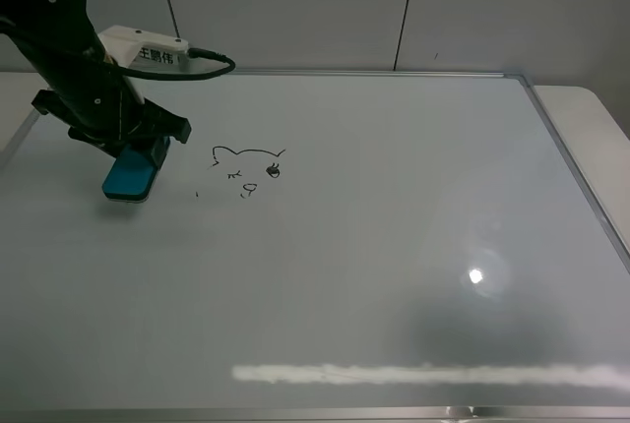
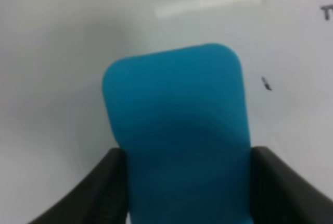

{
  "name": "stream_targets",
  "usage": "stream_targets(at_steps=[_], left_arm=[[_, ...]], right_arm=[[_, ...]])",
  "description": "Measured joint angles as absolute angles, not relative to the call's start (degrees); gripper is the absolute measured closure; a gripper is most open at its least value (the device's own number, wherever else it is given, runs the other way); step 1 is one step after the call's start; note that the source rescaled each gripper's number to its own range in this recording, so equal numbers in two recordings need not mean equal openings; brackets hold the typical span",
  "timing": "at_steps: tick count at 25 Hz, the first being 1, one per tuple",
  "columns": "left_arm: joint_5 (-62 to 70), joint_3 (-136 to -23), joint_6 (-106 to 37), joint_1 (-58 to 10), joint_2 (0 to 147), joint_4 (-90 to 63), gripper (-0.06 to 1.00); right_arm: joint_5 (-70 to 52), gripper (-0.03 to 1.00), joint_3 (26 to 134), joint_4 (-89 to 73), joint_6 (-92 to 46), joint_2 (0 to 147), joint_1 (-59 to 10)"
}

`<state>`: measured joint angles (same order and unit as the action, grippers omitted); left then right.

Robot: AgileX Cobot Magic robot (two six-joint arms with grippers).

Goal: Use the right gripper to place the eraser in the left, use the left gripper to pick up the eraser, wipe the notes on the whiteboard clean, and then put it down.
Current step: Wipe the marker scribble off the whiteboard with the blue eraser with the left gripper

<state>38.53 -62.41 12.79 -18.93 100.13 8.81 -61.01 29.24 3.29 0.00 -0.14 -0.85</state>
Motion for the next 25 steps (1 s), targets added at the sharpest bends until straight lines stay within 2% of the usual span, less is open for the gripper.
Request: stream_targets(at_steps=[5, 11, 18, 25], left_arm=[[35.92, -66.94, 5.84, -15.11, 107.47, 7.90, 0.91], [34.11, -71.34, 2.62, -14.06, 113.11, 7.71, 0.91], [30.79, -71.59, 2.37, -14.39, 114.41, 7.04, 0.91], [27.84, -71.65, 2.37, -18.03, 116.53, 4.20, 0.91]], right_arm=[[-61.01, -0.03, 29.24, 3.29, 0.00, -0.14, -0.85], [-61.01, -0.03, 29.24, 3.29, 0.00, -0.14, -0.85], [-61.01, -0.03, 29.24, 3.29, 0.00, -0.14, -0.85], [-61.01, -0.03, 29.24, 3.29, 0.00, -0.14, -0.85]])
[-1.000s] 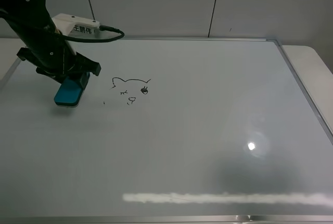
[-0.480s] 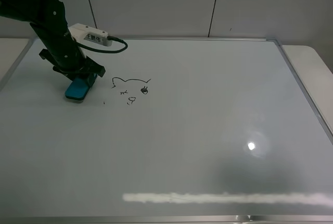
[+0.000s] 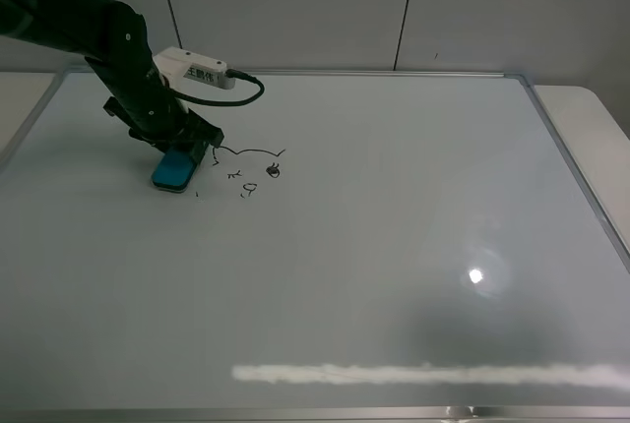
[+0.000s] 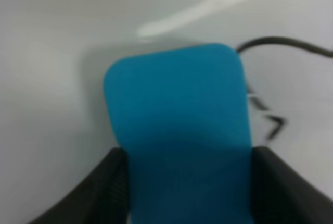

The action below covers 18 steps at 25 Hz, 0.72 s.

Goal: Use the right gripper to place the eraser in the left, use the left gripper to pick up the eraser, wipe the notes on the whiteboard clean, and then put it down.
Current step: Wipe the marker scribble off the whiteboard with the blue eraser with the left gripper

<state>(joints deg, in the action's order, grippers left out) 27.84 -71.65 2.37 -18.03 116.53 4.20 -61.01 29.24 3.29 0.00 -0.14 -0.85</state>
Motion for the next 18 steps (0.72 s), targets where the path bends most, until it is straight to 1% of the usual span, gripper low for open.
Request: stream_targets(at_steps=[4, 11, 16, 18], left_arm=[[26.06, -72.19, 2.31, -21.00, 118.06, 2.90, 0.91], [20.65, -73.64, 2.00, -28.34, 120.61, -2.73, 0.91], [20.73, -77.51, 1.87, -33.58, 122.91, -6.35, 0.91], [20.80, -78.15, 1.87, -34.57, 123.26, -7.05, 0.91]], right_arm=[[-61.01, -0.03, 29.24, 3.25, 0.00, -0.14, -0.85], [-61.01, -0.03, 29.24, 3.25, 0.00, -0.14, -0.85], [-61.01, -0.03, 29.24, 3.25, 0.00, -0.14, -0.85], [-61.01, -0.03, 29.24, 3.25, 0.00, -0.14, -0.85]])
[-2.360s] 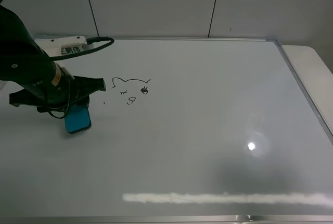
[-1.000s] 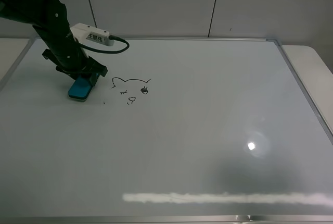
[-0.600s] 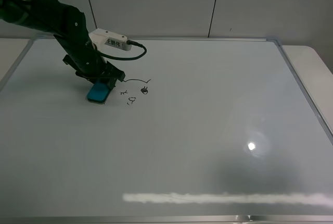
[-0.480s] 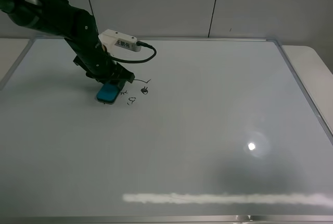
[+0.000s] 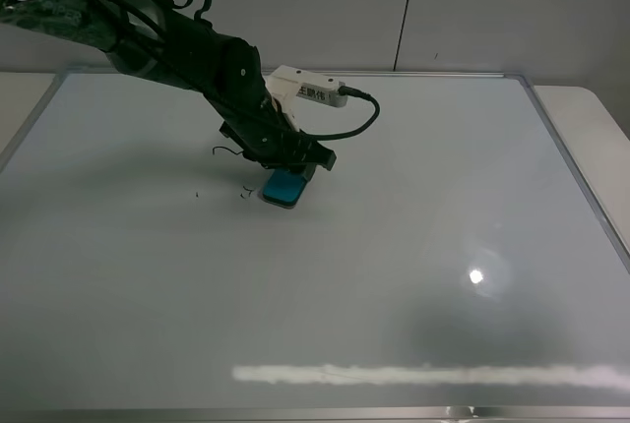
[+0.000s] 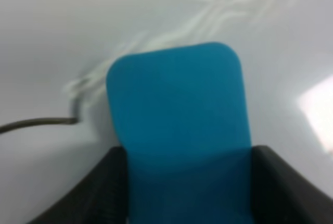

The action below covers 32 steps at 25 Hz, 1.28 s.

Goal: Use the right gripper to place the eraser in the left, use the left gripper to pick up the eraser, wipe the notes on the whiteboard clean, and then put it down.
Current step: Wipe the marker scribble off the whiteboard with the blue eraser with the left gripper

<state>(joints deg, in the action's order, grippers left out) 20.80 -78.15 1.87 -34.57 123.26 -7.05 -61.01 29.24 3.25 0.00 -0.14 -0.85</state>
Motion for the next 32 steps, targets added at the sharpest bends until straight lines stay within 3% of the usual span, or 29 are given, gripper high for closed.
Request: stream_targets(at_steps=[8, 24, 32], left_arm=[[22.87, -78.35, 1.87, -32.93, 123.27, -6.40, 0.91], [26.42, -78.83, 2.36, -13.39, 122.64, 3.12, 0.91], [26.93, -78.87, 2.35, -15.92, 122.53, 4.52, 0.91]], right_arm=[[-61.01, -0.03, 29.24, 3.25, 0.00, -0.14, -0.85], [-61.01, -0.03, 29.24, 3.25, 0.00, -0.14, -0.85], [-61.01, -0.03, 29.24, 3.25, 0.00, -0.14, -0.85]])
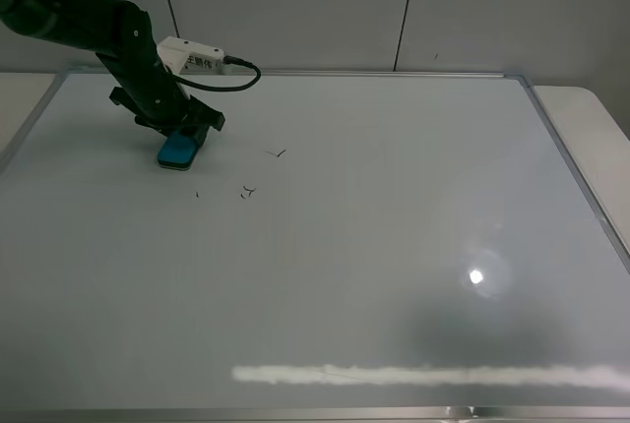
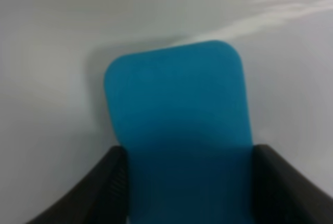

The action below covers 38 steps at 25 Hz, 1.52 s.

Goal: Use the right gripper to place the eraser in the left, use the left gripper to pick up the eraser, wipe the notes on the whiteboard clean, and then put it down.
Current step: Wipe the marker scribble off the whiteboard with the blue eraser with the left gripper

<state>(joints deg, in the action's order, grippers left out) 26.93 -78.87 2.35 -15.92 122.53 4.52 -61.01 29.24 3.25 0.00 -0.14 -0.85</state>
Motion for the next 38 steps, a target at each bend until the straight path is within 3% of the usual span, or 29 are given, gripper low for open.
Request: stream_targets(at_steps=[8, 14, 22, 31, 38], left_arm=[[25.27, -79.33, 2.08, -28.77, 123.35, -1.20, 0.91], [27.98, -84.62, 1.43, -34.25, 126.27, -3.67, 0.91], [31.11, -88.16, -0.69, -31.93, 128.01, -3.79, 0.91], [29.23, -88.35, -0.71, -21.36, 128.19, 0.00, 0.91], [30.27, -88.03, -0.63, -20.40, 127.47, 0.46, 0.91]], right_arm=[[-61.01, -0.03, 29.24, 3.25, 0.00, -0.14, -0.85], [-61.01, -0.03, 29.24, 3.25, 0.00, -0.14, -0.85], [-61.01, -0.03, 29.24, 3.25, 0.00, -0.14, -0.85], [-61.01, -0.03, 29.24, 3.25, 0.00, -0.14, -0.85], [-61.01, -0.03, 29.24, 3.25, 0.00, -0.14, -0.85]])
